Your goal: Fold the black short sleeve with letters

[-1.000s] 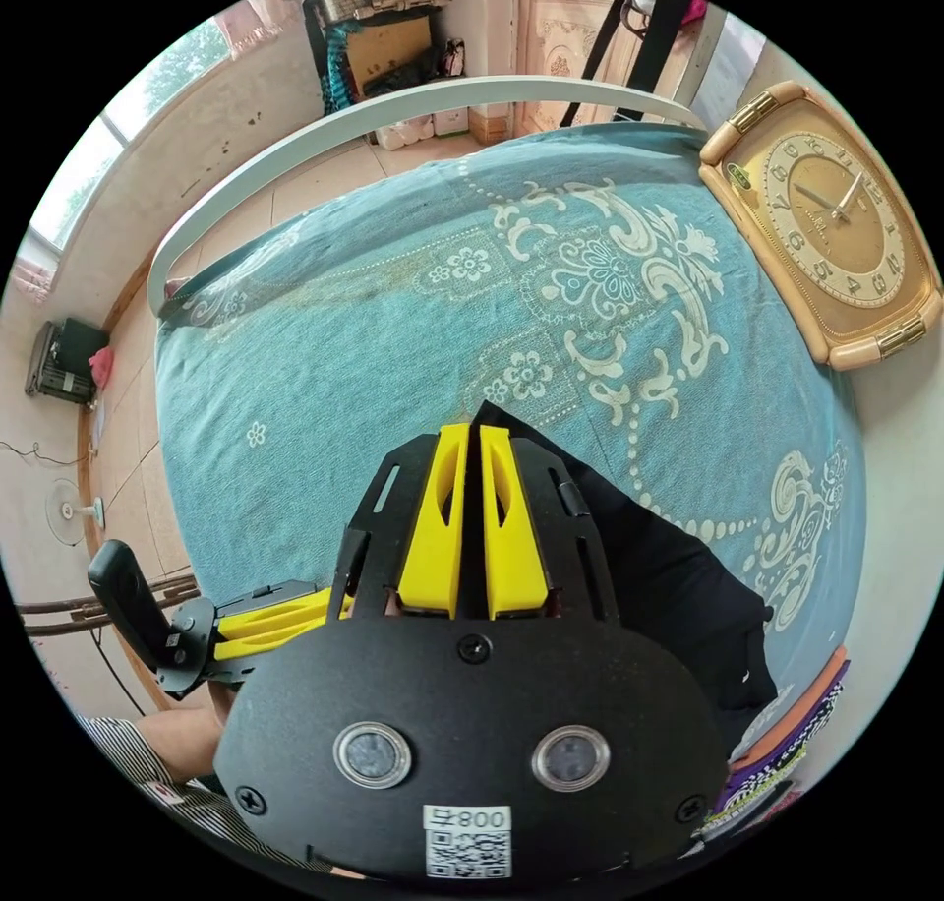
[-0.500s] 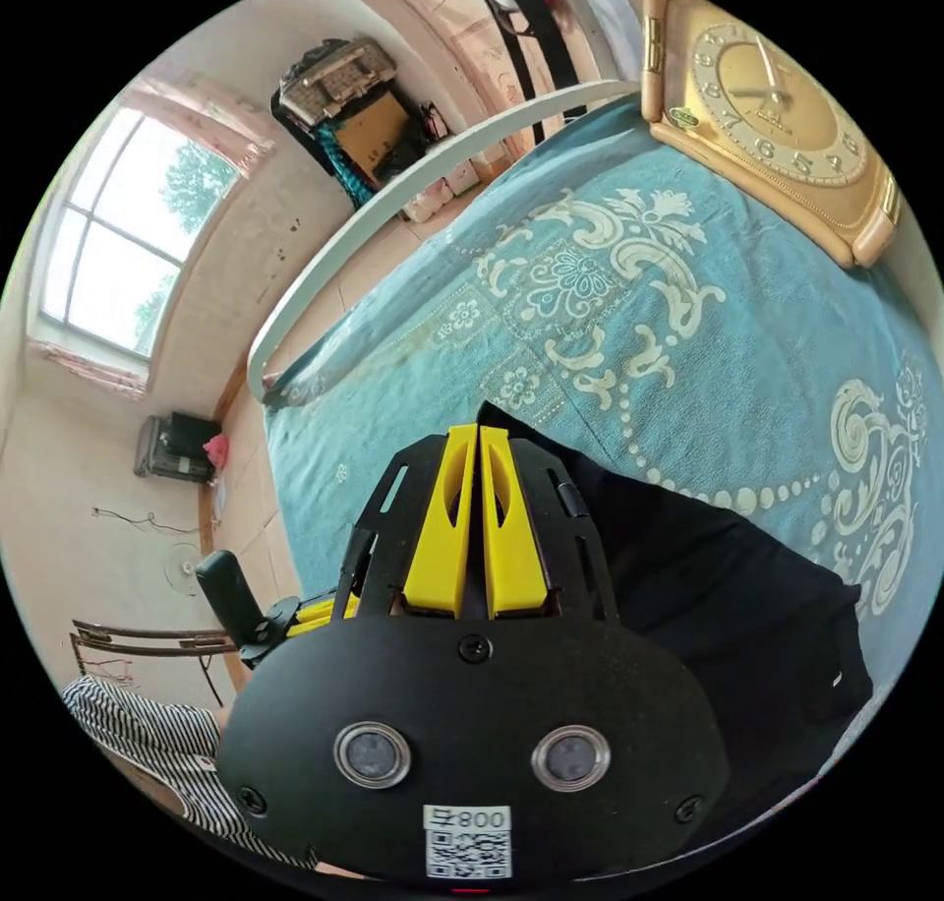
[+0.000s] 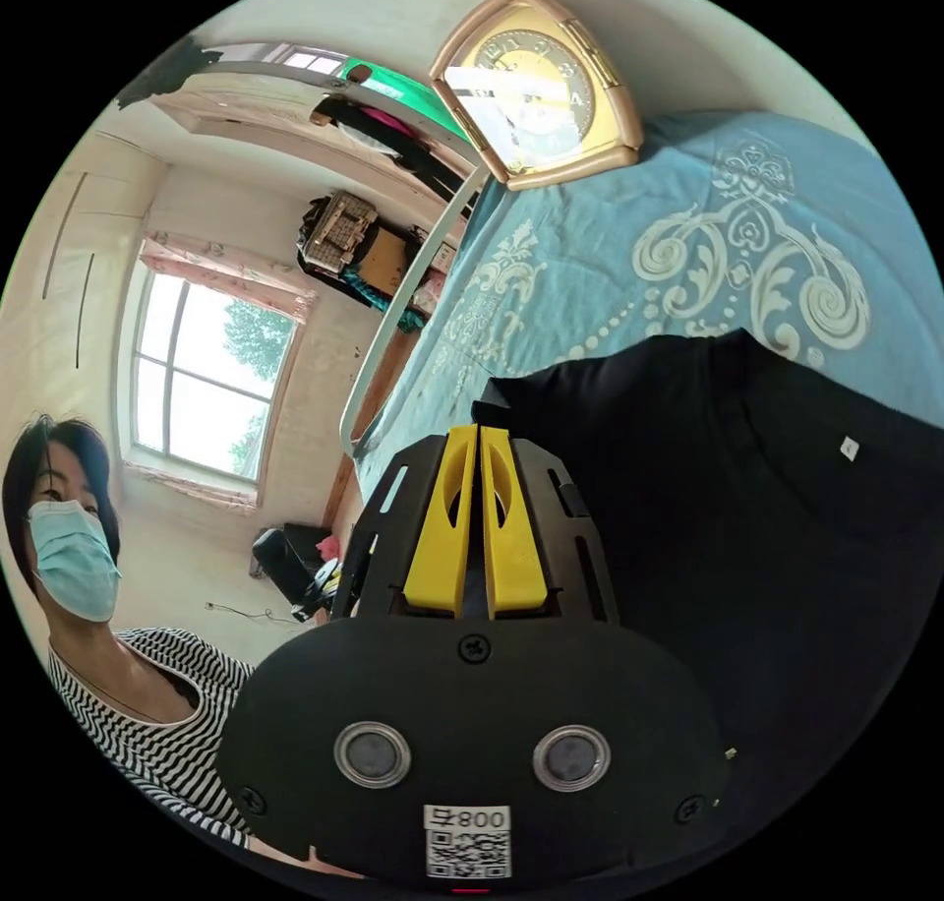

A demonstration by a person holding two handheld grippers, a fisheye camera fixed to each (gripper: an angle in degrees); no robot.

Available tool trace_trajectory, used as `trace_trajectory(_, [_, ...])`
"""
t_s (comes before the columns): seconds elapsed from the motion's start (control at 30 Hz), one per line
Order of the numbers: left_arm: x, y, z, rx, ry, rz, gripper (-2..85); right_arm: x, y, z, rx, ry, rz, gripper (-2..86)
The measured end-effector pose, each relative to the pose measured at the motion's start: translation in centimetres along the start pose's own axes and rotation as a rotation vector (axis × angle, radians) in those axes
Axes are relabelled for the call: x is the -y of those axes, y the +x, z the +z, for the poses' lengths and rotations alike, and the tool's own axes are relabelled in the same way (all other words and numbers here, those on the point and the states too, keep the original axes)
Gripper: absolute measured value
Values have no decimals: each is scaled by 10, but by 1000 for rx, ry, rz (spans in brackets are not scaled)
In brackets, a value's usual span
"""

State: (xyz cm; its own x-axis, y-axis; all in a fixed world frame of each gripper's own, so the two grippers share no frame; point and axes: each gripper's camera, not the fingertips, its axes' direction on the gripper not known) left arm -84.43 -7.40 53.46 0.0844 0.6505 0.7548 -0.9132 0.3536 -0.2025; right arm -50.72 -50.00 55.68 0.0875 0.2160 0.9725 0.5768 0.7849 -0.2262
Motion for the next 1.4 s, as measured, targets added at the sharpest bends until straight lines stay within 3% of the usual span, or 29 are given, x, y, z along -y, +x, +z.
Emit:
trace_trajectory(0.37, [14, 27, 74, 17, -222, -12, 25, -17, 55, -33, -84, -17, 60, 2])
trace_trajectory(0.6, [13, 28, 85, -20, -207, -74, 33, -25, 72, -47, -124, -46, 89, 3])
trace_trajectory(0.83, [13, 28, 79, -81, -18, -146, 15, -27, 61, -64, -158, 14, 48, 2])
trace_trajectory(1.07, [27, 16, 124, 52, -172, -188, 2, -23, 33, -68, -354, -28, -23, 2])
trace_trajectory(1.27, [23, 7, 128, 48, -133, -244, 1, -46, 53, -80, -377, -6, 57, 1])
trace_trajectory(1.4, [22, 6, 125, 30, -94, -265, 1, -42, 34, -74, -382, 8, -26, 1])
